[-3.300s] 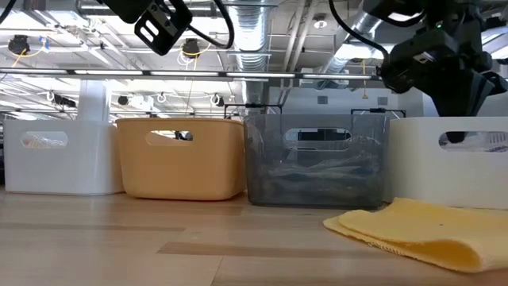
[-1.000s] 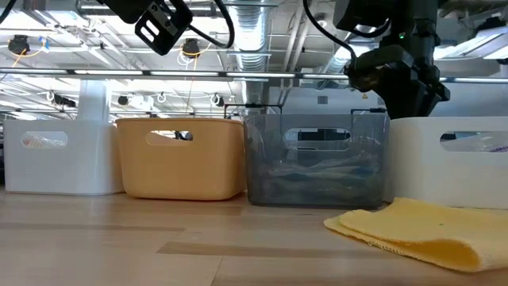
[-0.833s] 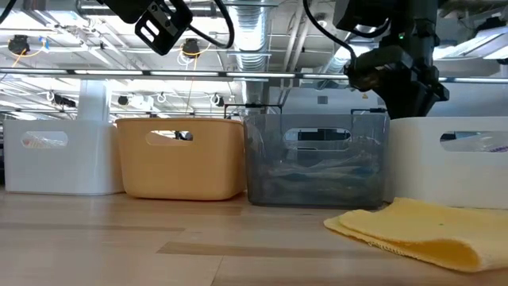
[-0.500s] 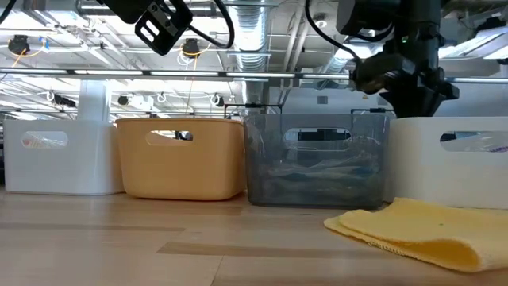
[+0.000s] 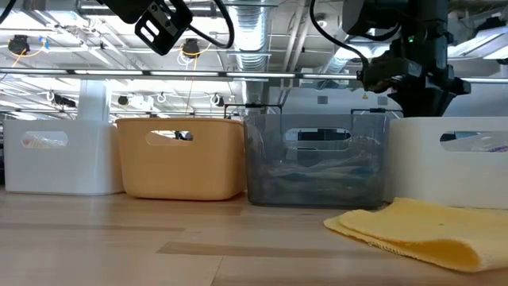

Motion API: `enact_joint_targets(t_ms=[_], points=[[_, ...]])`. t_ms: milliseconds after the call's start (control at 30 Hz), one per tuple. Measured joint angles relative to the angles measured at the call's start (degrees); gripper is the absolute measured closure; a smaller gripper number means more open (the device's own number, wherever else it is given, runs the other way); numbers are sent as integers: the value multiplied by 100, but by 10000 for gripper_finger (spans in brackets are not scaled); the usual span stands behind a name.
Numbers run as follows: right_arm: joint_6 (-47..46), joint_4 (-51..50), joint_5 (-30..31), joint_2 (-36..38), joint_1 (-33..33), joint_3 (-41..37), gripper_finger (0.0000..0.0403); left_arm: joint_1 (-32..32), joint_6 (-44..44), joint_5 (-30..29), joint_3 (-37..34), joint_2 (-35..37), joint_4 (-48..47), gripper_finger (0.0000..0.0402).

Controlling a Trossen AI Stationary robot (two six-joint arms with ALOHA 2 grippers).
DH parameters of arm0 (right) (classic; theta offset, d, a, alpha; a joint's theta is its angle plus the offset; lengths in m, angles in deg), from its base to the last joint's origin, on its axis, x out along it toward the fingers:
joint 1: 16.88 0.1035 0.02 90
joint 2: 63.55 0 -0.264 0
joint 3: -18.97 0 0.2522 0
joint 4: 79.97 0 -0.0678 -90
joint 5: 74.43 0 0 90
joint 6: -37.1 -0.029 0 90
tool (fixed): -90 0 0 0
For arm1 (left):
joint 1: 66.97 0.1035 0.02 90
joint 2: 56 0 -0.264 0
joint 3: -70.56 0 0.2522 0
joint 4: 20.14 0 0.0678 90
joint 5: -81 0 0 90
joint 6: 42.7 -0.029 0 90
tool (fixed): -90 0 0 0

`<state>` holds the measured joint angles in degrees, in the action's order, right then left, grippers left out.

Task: Pick & Place Toothbrushes
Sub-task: Put the purple toothbrush into the right white bin

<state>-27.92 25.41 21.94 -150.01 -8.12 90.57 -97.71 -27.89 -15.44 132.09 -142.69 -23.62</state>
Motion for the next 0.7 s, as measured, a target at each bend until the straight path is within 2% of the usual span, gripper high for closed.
enact_joint_targets(t_ms=[167, 533, 700], points=[[84, -35, -25, -15, -123, 0, 402, 0, -48, 0, 0, 0, 0, 401], [921, 490, -202, -96, -210, 0, 402, 0, -61, 2, 0, 0, 0, 401], [927, 479, -443, -96, -288, 0, 372, -11, -42, 2, 0, 0, 2, 401]])
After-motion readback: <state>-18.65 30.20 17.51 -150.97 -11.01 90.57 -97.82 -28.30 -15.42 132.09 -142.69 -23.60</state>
